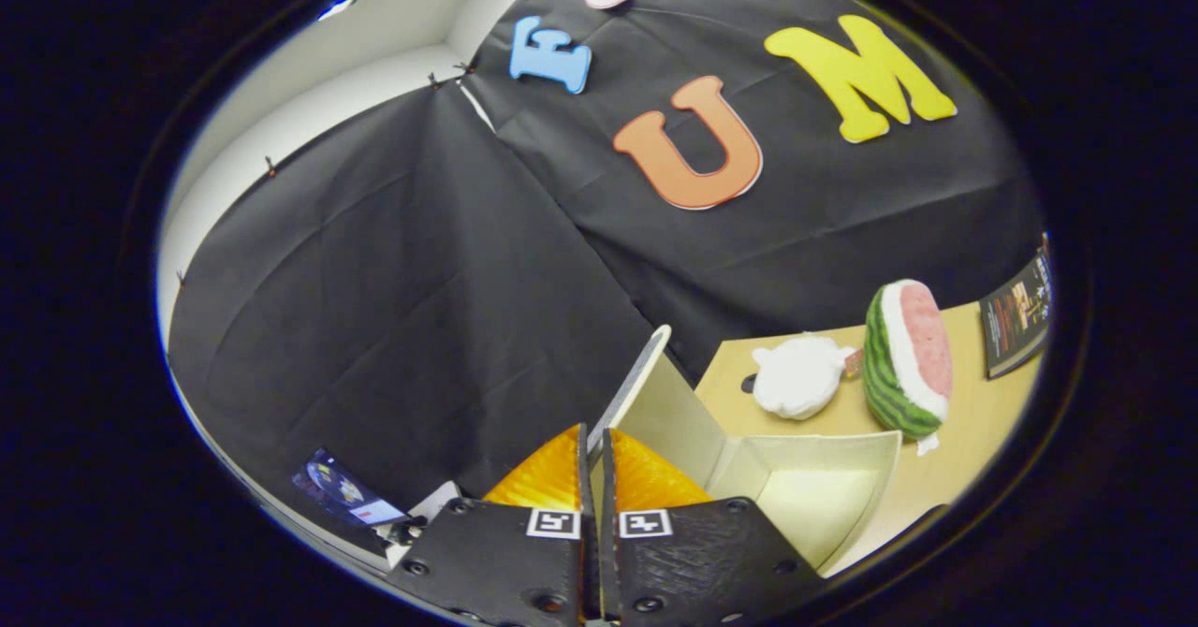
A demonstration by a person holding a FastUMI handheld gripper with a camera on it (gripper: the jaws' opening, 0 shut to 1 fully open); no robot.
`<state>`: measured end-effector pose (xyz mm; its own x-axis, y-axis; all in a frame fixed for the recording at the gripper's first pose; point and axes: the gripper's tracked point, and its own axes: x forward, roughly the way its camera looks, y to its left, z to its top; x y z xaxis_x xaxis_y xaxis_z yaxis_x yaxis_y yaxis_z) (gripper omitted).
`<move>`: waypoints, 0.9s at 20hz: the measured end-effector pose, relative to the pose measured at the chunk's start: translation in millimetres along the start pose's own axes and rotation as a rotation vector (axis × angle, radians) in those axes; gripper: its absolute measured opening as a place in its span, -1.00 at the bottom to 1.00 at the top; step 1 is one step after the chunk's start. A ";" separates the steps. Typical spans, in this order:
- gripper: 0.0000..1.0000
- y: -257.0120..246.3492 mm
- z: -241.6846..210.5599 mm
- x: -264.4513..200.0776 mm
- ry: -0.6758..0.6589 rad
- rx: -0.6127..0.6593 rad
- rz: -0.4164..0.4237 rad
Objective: Open the storage box then place both shoes into the box .Put the left shoe in first, then the right shoe, with the right side of both shoes facing outward in a uniform manner.
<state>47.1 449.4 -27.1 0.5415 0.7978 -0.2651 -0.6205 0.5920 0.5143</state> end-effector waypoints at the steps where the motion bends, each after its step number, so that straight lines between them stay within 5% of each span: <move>1: -0.79 6.5 -6.1 9.4 0.009 -0.037 -0.004; 9: 0.11 6.2 -20.6 17.7 0.001 -0.120 -0.081; 14: 0.71 -42.2 -3.8 -39.1 -0.108 -0.134 -0.257; 18: 0.81 -98.4 15.5 -114.4 -0.184 -0.173 -0.380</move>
<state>55.0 298.0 -34.7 0.8311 0.4959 -0.2516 -0.4352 0.8617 0.2608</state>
